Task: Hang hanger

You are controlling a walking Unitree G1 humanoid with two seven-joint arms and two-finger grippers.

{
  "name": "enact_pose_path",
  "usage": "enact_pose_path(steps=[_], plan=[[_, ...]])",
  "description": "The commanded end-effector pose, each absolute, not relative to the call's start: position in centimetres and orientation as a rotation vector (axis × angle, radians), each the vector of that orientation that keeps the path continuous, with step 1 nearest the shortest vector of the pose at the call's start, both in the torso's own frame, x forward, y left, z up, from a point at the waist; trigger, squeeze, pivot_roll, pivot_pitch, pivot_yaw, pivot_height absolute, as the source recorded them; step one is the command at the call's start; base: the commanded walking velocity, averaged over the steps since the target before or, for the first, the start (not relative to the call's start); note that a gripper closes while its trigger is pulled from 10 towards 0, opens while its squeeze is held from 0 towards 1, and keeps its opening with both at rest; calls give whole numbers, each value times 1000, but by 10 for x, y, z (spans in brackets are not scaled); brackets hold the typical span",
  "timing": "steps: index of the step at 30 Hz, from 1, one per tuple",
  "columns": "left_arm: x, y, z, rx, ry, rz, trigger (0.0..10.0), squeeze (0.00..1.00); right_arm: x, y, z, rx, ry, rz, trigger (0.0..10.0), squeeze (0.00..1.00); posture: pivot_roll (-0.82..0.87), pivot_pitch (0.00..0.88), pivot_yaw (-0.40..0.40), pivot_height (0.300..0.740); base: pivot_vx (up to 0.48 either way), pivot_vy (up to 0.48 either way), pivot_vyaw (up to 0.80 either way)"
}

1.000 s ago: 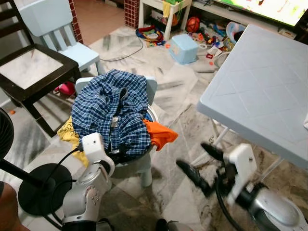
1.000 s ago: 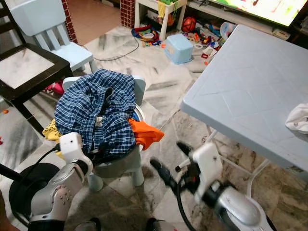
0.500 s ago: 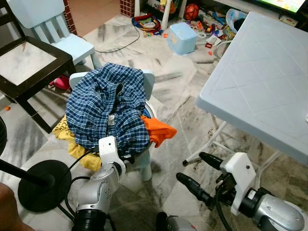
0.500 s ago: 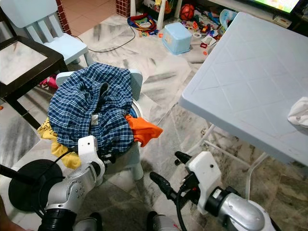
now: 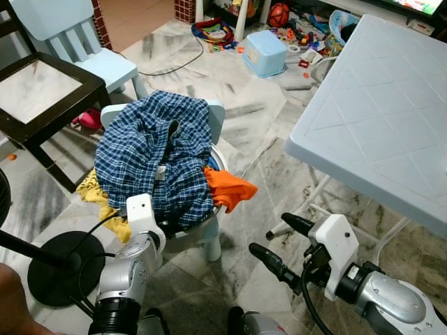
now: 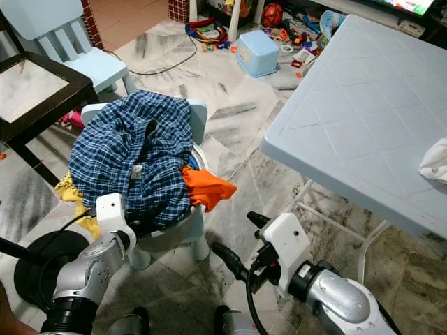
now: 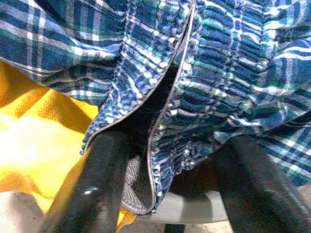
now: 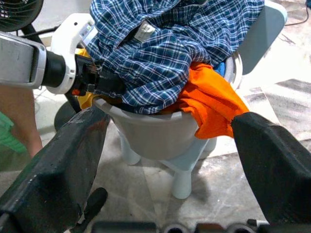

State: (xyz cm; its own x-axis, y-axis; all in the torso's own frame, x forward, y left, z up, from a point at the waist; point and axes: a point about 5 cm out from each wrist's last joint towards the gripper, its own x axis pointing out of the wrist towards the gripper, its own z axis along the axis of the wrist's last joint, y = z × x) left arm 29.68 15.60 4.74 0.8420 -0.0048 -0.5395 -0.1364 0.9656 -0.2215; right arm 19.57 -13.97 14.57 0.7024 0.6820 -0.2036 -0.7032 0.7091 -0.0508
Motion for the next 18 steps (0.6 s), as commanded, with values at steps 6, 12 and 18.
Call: enact_pose_path(steps=[6,12,18], plan=[[298,155,46,-229,564,35,0,0,194,-139,142,-115,189,817,10000,0,-136,211,-82,740,0,0,0],[299,162,50,-120,536,-6,0,0,196,-140,141,-115,193,814,10000,0,-128,202,-84,740,0,0,0],[296,177,46,-102,556,-2,0,0,198,-137,139,-118,190,828,10000,0,-116,196,-83,740,0,0,0]])
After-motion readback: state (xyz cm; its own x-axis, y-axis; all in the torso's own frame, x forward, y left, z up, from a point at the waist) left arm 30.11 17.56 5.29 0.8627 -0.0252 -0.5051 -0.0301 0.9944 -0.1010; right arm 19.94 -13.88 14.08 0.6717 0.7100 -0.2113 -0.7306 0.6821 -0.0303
